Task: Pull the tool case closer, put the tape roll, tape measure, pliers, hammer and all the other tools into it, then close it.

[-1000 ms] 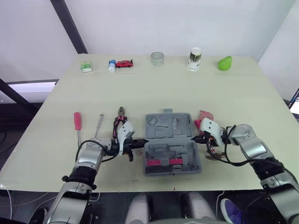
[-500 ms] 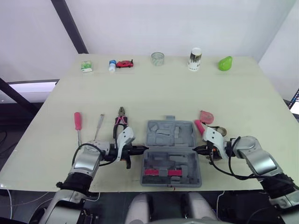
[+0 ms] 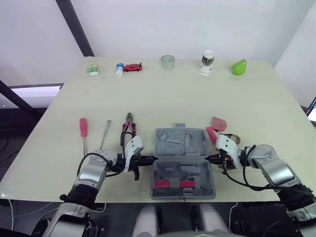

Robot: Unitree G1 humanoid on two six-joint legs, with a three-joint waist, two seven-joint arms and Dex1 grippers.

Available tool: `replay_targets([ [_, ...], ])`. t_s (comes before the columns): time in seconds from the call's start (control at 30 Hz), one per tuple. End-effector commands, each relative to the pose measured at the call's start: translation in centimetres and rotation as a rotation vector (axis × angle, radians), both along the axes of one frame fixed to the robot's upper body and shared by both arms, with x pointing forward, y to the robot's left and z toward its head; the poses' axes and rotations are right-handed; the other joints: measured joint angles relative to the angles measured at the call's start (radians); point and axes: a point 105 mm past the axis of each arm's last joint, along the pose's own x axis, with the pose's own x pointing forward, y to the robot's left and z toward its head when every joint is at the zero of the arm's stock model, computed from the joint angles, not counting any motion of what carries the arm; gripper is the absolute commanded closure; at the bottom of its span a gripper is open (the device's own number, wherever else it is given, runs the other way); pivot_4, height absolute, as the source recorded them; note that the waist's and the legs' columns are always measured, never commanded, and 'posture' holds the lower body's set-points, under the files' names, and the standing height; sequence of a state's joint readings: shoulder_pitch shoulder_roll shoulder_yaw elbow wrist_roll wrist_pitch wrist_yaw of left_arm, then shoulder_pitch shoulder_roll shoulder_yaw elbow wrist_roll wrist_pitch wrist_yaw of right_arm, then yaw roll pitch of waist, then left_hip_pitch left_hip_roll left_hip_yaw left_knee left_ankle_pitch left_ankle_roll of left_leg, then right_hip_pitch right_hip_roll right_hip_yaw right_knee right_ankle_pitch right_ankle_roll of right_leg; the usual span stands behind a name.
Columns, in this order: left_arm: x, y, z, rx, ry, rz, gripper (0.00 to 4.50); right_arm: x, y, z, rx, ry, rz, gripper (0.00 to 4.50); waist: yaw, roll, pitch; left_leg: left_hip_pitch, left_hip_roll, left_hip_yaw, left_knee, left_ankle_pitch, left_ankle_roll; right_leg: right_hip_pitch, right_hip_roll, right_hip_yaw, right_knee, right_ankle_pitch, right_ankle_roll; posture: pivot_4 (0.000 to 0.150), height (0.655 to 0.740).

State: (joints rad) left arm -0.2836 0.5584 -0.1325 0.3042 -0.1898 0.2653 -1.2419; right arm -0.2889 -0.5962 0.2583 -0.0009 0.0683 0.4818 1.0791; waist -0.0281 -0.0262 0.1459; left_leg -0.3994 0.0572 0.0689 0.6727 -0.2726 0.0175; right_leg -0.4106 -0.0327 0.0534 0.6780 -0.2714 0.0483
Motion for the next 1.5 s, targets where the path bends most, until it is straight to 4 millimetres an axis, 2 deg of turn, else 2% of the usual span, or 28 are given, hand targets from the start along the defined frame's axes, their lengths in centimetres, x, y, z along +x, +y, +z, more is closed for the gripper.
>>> replay_targets([
  [0.03, -0.4, -0.6, 0.1, -0.010, 0.000, -0.029, 4.47, -0.1, 0.8, 0.8, 0.024, -0.023, 0.031, 4.50, 0.000, 0.000, 0.000, 0.000, 0.000, 0.000, 0.000, 0.000, 0.000, 0.000, 0.000, 0.000, 0.000, 0.000, 0.000, 0.150, 0.7400],
  [0.47, 0.7, 0.3, 0.7, 0.002, -0.024, 0.007, 4.47, 0.0, 1.2, 0.7, 0.042, -0.027, 0.022, 4.50, -0.001, 0.000, 0.000, 0.000, 0.000, 0.000, 0.000, 0.000, 0.000, 0.000, 0.000, 0.000, 0.000, 0.000, 0.000, 0.150, 0.7400],
  [1.5, 0.3, 0.7, 0.3, 0.012, -0.024, 0.014, 4.47, 0.0, 0.1, 0.2, 0.015, -0.025, -0.006, 4.50, -0.002, 0.000, 0.000, 0.000, 0.000, -0.001, 0.000, 0.000, 0.000, 0.000, 0.001, 0.000, 0.000, 0.000, 0.000, 0.150, 0.7400],
])
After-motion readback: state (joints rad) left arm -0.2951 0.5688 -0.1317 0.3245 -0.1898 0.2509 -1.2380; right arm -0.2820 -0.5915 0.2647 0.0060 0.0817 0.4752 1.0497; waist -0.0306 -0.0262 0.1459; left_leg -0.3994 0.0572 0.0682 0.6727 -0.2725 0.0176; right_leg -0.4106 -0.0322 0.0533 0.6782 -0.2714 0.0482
